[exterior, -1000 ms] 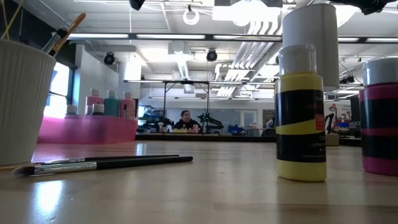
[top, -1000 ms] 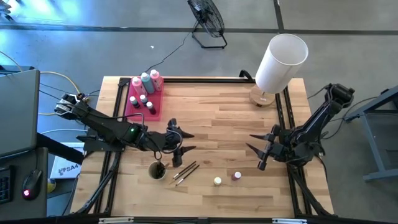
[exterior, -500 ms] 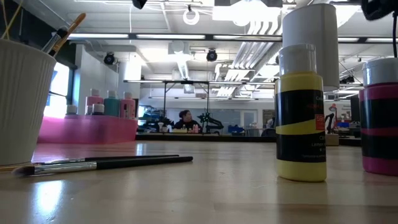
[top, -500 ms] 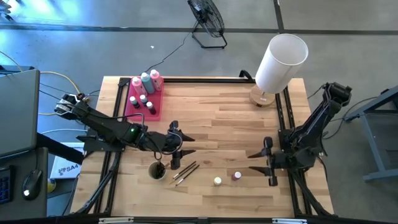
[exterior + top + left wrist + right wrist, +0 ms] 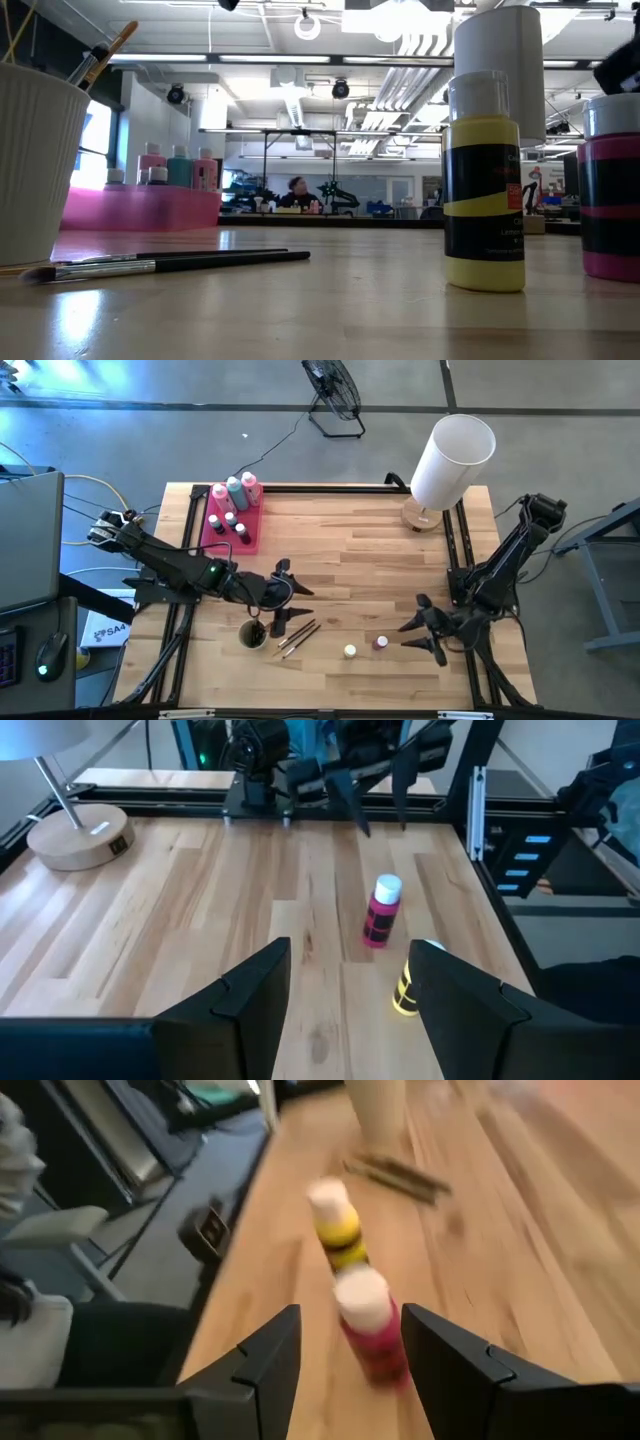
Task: Pick & Place Paint Supplies
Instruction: Put the small pink paint bottle into the pink bin
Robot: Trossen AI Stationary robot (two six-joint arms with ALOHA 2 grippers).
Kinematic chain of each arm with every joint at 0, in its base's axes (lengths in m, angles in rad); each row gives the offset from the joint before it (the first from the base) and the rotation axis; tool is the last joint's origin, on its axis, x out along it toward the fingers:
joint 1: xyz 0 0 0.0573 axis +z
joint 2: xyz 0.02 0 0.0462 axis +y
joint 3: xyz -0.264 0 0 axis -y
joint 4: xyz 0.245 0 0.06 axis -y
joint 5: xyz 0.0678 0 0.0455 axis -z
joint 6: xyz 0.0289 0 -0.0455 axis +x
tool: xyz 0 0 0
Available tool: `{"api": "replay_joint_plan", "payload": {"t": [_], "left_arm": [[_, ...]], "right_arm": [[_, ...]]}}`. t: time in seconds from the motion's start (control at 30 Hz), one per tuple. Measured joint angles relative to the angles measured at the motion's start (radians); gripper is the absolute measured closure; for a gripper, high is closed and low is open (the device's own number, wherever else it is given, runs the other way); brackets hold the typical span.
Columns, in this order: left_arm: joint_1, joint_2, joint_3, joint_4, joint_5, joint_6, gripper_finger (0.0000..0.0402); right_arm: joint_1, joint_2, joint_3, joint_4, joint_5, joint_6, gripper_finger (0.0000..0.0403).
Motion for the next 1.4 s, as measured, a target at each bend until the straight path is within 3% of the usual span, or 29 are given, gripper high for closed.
{"api": "replay_joint_plan", "payload": {"t": [0.23, 0.43, 0.6, 0.9, 1.1, 1.4], "left_arm": [[0.0, 0.0, 0.0, 0.0, -0.007, 0.0, 0.0201], [0.0, 0.0, 0.0, 0.0, -0.008, 0.002, 0.0201], [0.0, 0.0, 0.0, 0.0, -0.01, 0.004, 0.0201], [0.0, 0.0, 0.0, -0.001, -0.011, 0.004, 0.0201], [0.0, 0.0, 0.0, -0.007, -0.01, 0.004, 0.0201], [0.0, 0.0, 0.0, -0.052, 0.002, 0.004, 0.0201]], "right_arm": [[0.0, 0.037, 0.0, -0.185, -0.111, 0.324, 0.0248], [0.0, 0.177, 0.0, -0.123, -0.175, 0.411, 0.0327], [0.0, 0.321, 0.0, 0.047, -0.174, 0.397, 0.0394], [-0.044, 0.565, 0.0, 0.368, -0.164, 0.391, 0.0401], [-0.138, 0.679, 0.002, 0.57, -0.243, 0.288, 0.0401], [-0.279, 0.698, 0.001, 0.6, -0.311, 0.154, 0.0401]]}}
